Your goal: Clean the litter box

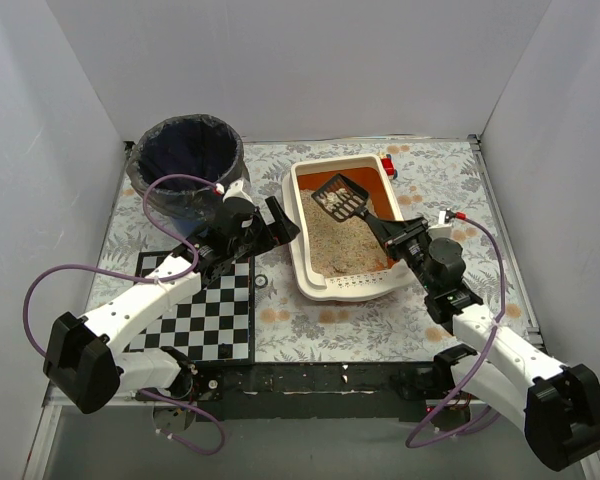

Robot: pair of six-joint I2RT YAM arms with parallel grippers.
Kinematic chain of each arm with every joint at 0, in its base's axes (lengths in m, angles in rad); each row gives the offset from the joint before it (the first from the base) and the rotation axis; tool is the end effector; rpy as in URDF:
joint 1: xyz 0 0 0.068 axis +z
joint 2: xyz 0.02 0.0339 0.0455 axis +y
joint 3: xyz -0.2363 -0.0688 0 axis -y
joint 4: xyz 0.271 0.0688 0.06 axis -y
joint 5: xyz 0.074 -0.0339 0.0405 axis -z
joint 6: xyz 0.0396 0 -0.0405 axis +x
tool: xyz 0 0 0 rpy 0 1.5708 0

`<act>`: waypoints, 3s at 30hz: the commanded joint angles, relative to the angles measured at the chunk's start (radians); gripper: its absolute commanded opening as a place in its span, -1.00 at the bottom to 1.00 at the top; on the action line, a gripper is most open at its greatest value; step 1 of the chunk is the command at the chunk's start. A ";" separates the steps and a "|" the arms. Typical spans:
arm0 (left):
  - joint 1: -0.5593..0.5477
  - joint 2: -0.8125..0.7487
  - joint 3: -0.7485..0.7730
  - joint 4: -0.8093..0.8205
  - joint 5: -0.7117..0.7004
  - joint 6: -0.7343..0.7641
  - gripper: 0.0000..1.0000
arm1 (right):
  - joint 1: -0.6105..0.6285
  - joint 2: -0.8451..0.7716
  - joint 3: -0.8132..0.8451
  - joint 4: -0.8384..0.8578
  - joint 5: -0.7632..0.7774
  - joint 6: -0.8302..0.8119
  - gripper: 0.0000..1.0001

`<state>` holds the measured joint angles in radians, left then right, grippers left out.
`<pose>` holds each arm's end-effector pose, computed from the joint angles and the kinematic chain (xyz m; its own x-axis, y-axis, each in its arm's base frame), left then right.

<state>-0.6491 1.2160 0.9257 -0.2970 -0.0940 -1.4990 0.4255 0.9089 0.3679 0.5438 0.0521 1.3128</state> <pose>0.2485 -0.1839 0.2522 -0.5698 -0.8141 -0.1116 -0.4016 0.3944 -0.8266 0.2299 0.1019 0.2121 -0.3521 0.9006 -0.2550 -0.0955 0.2364 0.9669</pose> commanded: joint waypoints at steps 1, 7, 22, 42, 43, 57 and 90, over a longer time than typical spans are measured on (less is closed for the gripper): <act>0.006 -0.006 0.019 -0.007 0.008 0.011 0.96 | 0.001 -0.073 -0.012 0.023 0.102 0.046 -0.97; 0.005 -0.009 0.008 0.003 0.017 0.003 0.96 | 0.006 -0.024 0.031 0.065 0.003 -0.098 -0.97; 0.005 -0.065 -0.013 0.001 -0.007 0.023 0.96 | 0.004 0.019 0.072 0.058 0.003 -0.164 -0.97; 0.005 -0.116 0.015 -0.082 -0.064 0.066 0.96 | 0.029 0.029 0.060 0.075 0.058 -0.062 -0.97; 0.006 -0.121 0.025 -0.091 -0.075 0.074 0.96 | 0.029 0.006 0.069 -0.017 0.113 -0.038 -0.97; 0.005 -0.122 0.030 -0.076 -0.072 0.083 0.96 | 0.035 -0.050 0.132 -0.162 0.180 -0.114 -0.97; 0.006 -0.306 -0.122 -0.103 -0.073 0.059 0.96 | 0.251 0.516 0.995 -0.188 -0.040 -0.053 -0.97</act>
<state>-0.6491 0.9627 0.8242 -0.3920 -0.1635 -1.4334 0.5972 1.3075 1.1084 0.3149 0.0429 1.3476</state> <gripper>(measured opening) 0.981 0.209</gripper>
